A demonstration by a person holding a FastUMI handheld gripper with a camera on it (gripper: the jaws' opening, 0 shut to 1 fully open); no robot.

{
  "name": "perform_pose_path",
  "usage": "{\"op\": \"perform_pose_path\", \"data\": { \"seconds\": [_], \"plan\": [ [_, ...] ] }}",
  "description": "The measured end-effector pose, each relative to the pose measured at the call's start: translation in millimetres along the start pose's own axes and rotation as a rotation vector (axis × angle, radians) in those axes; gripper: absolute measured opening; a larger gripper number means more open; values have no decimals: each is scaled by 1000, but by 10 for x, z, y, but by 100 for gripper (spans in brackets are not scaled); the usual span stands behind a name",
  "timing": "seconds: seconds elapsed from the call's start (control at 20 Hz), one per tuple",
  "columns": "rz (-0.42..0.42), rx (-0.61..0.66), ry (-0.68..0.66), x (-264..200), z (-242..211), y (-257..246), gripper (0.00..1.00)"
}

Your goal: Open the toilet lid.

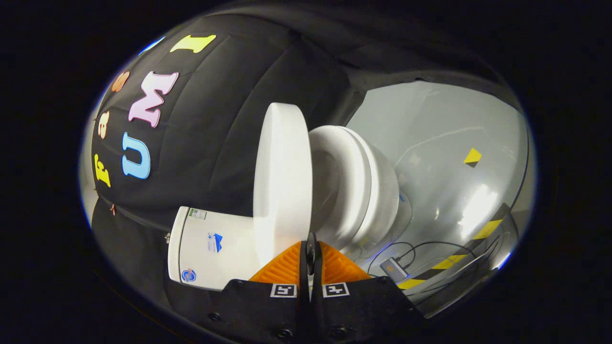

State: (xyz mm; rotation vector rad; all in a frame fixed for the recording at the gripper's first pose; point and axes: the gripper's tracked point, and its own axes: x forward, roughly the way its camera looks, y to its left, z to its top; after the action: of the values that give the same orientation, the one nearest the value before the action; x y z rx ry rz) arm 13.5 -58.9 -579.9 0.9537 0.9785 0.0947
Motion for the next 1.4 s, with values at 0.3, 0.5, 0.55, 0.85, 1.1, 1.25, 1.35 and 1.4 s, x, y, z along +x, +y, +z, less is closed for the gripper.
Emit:
{"op": "perform_pose_path", "data": {
  "seconds": [0.3, 0.5, 0.55, 0.85, 1.1, 1.25, 1.35, 1.4],
  "plan": [
    [-40, -139, -79, -309, 25, 695, 5],
    [-120, -248, -132, -391, -28, 996, 5],
    [-128, -255, -147, -433, -27, 1069, 5],
    [-160, -309, -186, -521, -176, 1457, 5],
    [-196, -411, -234, -582, -311, 1821, 5],
    [-232, -483, -276, -602, -416, 2024, 5],
    [-245, -526, -294, -597, -487, 2178, 5],
    [-255, -545, -304, -593, -519, 2239, 5]
  ]
}}
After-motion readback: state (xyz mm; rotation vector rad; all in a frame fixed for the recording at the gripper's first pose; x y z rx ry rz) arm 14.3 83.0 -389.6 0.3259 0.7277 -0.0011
